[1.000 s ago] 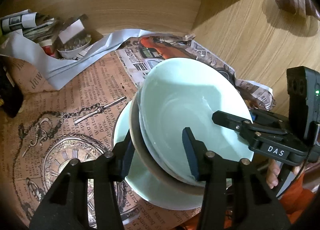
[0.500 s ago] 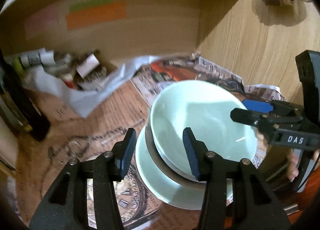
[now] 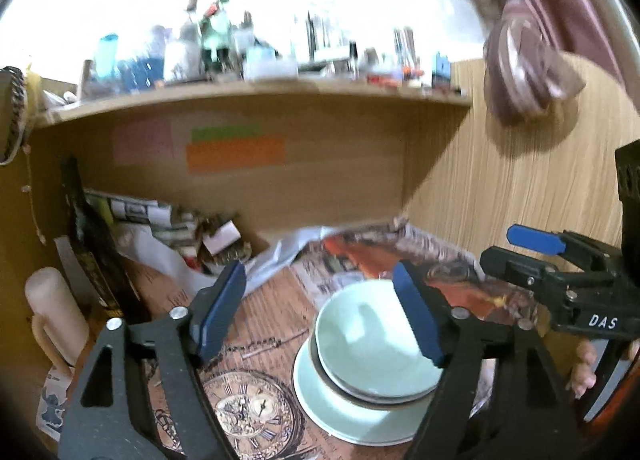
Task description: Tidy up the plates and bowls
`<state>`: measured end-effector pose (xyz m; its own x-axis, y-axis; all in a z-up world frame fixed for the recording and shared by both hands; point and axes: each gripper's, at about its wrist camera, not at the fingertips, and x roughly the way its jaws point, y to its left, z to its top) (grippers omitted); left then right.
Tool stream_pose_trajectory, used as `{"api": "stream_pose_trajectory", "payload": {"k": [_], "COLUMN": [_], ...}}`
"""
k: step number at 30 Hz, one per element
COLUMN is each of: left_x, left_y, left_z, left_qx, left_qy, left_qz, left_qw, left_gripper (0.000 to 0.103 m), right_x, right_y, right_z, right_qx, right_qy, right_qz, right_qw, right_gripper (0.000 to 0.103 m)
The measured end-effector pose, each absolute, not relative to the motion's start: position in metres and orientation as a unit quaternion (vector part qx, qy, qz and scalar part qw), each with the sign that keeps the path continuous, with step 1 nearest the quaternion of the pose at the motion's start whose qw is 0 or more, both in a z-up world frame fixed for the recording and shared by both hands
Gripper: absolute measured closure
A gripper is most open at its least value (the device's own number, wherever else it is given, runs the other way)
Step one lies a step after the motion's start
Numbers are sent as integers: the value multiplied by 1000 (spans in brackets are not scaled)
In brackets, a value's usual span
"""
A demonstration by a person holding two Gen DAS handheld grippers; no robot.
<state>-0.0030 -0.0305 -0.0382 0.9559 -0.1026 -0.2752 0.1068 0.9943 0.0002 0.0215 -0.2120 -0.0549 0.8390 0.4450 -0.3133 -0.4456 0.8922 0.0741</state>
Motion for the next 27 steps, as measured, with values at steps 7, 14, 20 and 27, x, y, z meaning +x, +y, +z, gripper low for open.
{"api": "stream_pose_trajectory", "payload": {"k": [7,14,20,27], "left_x": [-26,-42,-47,-48], "left_y": [-29,-34,-37,-38], "left_z": [-27,-28,-31,-31], "left_qx": [-1,0,1,1], "left_qy": [98,81,76,71], "left_qz": [-47,-32,-20,-15], "left_qw": [994,996,997,997], "left_gripper": [9,5,4,4], "right_x": [1,-14,-19,-20], "right_y": [-214,-218,-218,-220], "right_z": [-40,-40,-41,-42], "right_qx": [7,13,9,13], "right_qy": [121,103,101,99], "right_qz": [237,232,234,235], "right_qw": [964,967,967,967], "right_gripper": [16,0,0,0]}}
